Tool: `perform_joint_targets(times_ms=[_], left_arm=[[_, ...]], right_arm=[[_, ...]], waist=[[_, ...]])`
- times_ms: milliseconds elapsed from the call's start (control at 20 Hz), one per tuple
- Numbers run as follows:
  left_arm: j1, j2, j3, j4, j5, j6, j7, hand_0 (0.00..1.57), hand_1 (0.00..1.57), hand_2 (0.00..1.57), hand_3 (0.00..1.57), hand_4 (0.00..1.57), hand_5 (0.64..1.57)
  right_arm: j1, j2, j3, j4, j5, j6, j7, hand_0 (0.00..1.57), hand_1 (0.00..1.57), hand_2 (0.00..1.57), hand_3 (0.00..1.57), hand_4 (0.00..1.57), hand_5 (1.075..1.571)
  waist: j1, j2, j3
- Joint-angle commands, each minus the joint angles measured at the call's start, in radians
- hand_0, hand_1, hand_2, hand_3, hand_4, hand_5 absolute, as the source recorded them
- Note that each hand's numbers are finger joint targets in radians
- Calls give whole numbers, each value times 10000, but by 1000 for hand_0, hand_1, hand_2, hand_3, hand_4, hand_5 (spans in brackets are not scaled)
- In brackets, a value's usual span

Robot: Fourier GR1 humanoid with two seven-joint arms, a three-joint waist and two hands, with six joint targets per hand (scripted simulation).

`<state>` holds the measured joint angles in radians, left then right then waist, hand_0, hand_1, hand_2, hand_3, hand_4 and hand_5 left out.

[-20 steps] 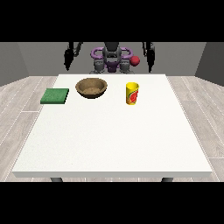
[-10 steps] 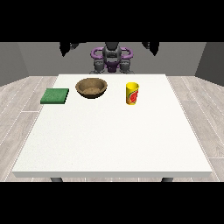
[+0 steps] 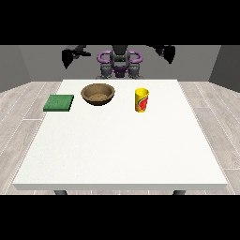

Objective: Pick the cup and pour the ball into the bowl, then pick the bowl and place it on the pad

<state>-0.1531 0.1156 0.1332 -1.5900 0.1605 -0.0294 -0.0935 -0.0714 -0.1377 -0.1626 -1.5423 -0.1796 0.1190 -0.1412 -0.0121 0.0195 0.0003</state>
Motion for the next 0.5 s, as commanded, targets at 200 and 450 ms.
perform_joint_targets(times_ms=[200, 450], left_arm=[[-1702, -154, 165, 1727, -474, 505, -1247, 0, 0, 0, 0, 0, 1398], [-1795, -49, 757, 3773, -360, 189, -3231, 0, 0, 0, 0, 0, 1381]], right_arm=[[-1394, -189, -164, 1474, 150, 284, -1168, 0, 0, 0, 0, 0, 1568], [-1628, 98, 72, 1357, 240, 102, -1313, 0, 0, 0, 0, 0, 1569]], waist=[[-256, 1412, -3], [-503, 1875, -8]])
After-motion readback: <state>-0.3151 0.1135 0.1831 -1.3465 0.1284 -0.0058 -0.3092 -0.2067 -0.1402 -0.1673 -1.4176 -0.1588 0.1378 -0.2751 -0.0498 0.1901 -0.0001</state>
